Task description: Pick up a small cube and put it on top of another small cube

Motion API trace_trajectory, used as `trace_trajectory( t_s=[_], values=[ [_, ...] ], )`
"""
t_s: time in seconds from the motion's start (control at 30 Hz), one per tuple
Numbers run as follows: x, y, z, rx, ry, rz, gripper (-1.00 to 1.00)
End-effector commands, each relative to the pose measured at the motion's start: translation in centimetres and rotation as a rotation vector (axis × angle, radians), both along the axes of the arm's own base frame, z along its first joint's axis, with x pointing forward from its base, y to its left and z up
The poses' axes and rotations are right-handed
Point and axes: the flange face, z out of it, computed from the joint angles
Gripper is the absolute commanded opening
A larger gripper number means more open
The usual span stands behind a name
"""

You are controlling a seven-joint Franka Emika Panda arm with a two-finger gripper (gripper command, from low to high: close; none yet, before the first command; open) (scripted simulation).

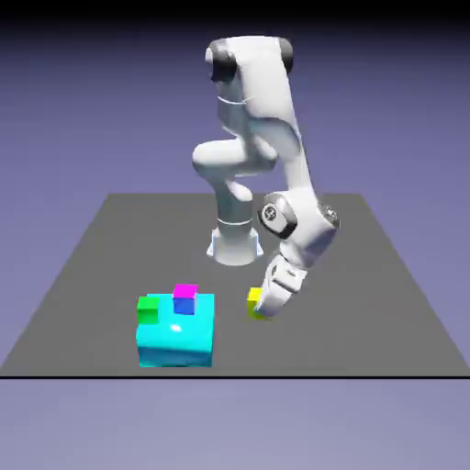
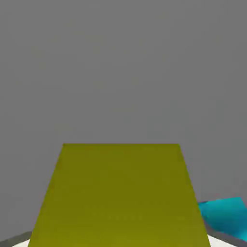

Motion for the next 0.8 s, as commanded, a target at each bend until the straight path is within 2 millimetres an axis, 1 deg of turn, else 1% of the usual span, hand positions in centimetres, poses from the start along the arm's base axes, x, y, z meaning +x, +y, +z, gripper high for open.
trace_trajectory(
  t_s=[0.0,0.1,0.2,0.23,0.37,0.47,0.5,0.53,0.57,0.6,0.73,0.77],
  values=[
    [0.8,-1.7,0.9,0.012,-0.012,-0.077,-1.00],
    [2.5,-6.8,3.8,0.065,-0.042,-0.306,-1.00],
    [2.9,-12.7,6.1,0.117,-0.058,-0.553,-1.00],
    [2.9,-14.7,6.9,0.137,-0.064,-0.633,-1.00],
    [0.8,-22.0,7.2,0.158,-0.044,-0.913,-1.00],
    [-2.1,-24.6,3.4,0.078,0.016,-0.809,-1.00],
    [-3.3,-25.3,2.0,0.045,0.045,-0.800,-1.00],
    [-4.7,-25.9,0.7,-0.001,0.081,-0.844,-1.00],
    [-5.3,-26.1,0.2,-0.018,0.094,-0.860,-1.00],
    [-5.3,-26.1,0.2,-0.018,0.094,-0.860,-1.00],
    [-7.5,-26.8,-5.4,-0.018,0.094,-0.860,-1.00],
    [-7.8,-26.8,-6.0,-0.018,0.094,-0.860,-1.00]
  ],
)
